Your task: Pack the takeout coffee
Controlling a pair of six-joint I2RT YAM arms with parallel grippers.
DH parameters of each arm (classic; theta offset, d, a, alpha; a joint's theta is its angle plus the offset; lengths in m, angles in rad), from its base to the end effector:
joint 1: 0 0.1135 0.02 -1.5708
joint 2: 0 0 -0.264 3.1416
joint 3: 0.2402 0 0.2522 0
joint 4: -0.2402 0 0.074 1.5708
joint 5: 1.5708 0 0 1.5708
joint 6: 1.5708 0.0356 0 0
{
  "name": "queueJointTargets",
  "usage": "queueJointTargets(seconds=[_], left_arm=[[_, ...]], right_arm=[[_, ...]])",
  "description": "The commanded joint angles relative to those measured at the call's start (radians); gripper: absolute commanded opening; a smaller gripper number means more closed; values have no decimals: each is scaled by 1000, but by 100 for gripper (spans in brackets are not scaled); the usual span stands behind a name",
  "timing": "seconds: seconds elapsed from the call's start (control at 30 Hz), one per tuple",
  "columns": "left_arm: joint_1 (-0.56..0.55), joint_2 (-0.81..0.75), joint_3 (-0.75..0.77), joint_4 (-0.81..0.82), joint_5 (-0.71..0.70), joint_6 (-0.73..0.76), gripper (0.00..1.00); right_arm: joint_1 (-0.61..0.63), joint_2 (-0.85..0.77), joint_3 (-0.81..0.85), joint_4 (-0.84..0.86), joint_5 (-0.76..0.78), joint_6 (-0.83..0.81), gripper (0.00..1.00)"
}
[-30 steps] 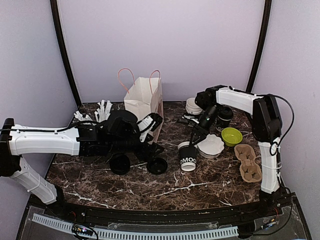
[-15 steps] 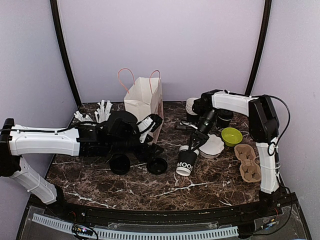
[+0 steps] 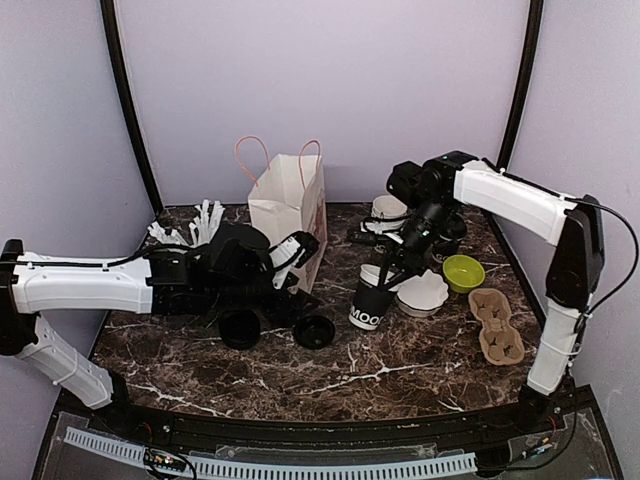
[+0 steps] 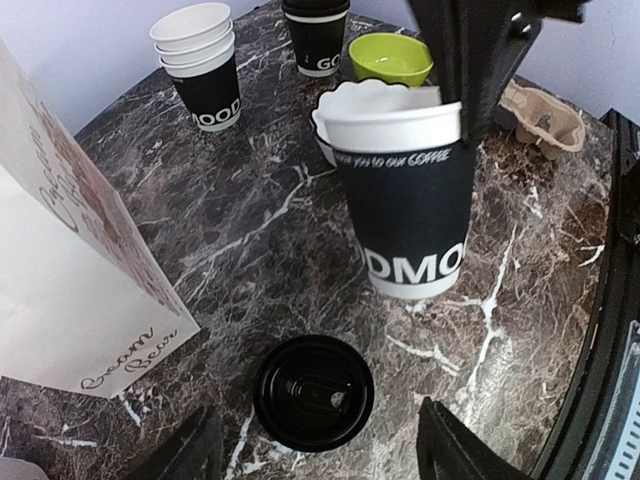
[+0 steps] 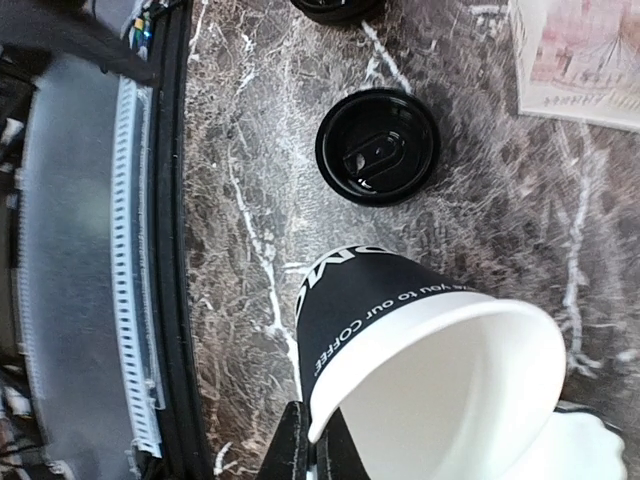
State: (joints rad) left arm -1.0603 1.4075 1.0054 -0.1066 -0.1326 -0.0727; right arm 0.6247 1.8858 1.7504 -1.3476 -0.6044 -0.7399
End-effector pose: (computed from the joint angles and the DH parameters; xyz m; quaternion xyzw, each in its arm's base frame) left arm 0.1612 -0.2782 0.2801 0.3783 0.7735 -0.2230 0.4570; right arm 0.2815 0.2279 0.2880 -0.6116 0.7320 0.2944 0.0589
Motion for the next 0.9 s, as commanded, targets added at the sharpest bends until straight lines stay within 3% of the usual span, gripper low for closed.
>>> queueJointTargets(seconds=[0.0, 0.17, 0.4, 0.5, 0.73, 0.87], left_arm=[[-1, -18, -33, -113, -48, 26, 68], [0, -13, -51, -164, -126, 22, 67], [13, -3, -94, -157, -151, 23, 67], [14, 15, -101, -149, -138, 25, 67], [14, 21, -108, -146, -108, 54, 65], [11, 19, -117, -117, 36, 128, 61]], right_arm=[[98, -101, -82, 133, 268, 92, 0], [202, -125, -173, 200, 452, 109, 0], [292, -114, -224, 228, 498, 109, 1], [305, -109, -220, 217, 499, 100, 8], [313, -126, -204, 168, 439, 70, 36], [313, -150, -148, 98, 366, 40, 42]])
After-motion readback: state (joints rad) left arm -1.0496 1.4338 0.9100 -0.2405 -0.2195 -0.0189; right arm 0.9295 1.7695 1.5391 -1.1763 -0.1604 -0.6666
